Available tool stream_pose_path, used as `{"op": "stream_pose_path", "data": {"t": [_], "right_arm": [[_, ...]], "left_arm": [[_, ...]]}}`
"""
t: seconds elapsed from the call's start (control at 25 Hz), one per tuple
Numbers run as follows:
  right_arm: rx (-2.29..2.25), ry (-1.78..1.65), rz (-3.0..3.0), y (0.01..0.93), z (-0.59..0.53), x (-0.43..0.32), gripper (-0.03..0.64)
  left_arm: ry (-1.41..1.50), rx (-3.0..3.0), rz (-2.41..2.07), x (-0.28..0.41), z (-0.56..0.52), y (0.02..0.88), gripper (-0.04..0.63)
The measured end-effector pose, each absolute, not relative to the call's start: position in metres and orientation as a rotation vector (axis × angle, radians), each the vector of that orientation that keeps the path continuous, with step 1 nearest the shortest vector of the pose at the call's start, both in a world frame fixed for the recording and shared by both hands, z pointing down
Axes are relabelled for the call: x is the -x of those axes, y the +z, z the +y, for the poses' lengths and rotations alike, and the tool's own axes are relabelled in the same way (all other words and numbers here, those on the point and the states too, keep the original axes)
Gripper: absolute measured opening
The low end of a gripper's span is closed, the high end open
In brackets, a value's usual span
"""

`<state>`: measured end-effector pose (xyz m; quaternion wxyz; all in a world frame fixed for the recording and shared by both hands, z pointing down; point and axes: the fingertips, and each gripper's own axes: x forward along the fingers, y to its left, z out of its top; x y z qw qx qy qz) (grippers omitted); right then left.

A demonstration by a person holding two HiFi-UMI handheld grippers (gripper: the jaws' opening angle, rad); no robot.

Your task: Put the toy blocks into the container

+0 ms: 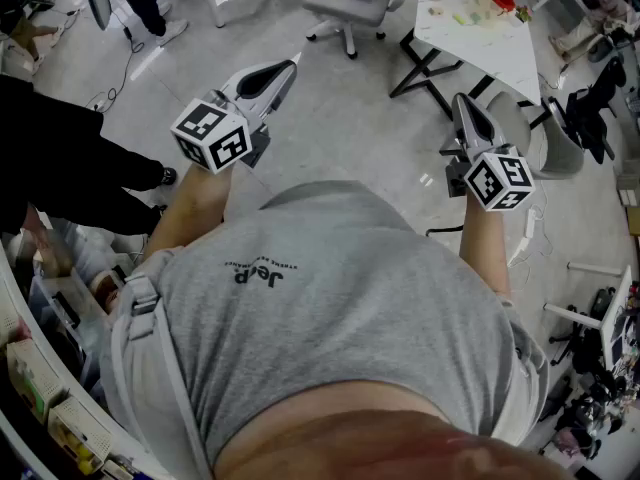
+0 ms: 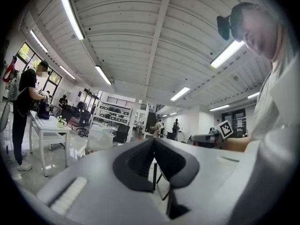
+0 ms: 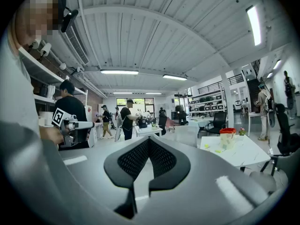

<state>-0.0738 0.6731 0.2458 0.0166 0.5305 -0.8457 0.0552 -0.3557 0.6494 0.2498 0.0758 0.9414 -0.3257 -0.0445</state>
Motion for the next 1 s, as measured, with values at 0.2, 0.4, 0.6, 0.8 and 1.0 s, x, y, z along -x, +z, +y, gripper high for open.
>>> {"op": "stream_pose_path", "data": {"t": [0.2, 0.4, 0.6, 0.8, 1.0], "right_arm": [[-1.656, 0.171, -2.63, 0.245, 0.674, 0.072, 0.002], [-1.644, 0.173, -2.638, 0.247, 0.674, 0.07, 0.002], [-1.625, 0.248, -2.702, 0.245, 0.672, 0.068, 0.003], [-1.614, 0.246, -2.727, 0.245, 0.675, 0.059, 0.003], [-1.593, 0.223, -2.753, 0.24, 0.678, 0.043, 0.003]], "left_arm": [[-0.154, -2.816, -0.987, 0.357, 0.649, 0.252, 0.057], [-0.158, -2.82, -0.987, 0.354, 0.649, 0.252, 0.057], [-0.166, -2.815, -0.978, 0.351, 0.647, 0.25, 0.057], [-0.171, -2.778, -0.928, 0.336, 0.649, 0.254, 0.291], [-0.155, -2.752, -0.986, 0.322, 0.649, 0.254, 0.44]]}}
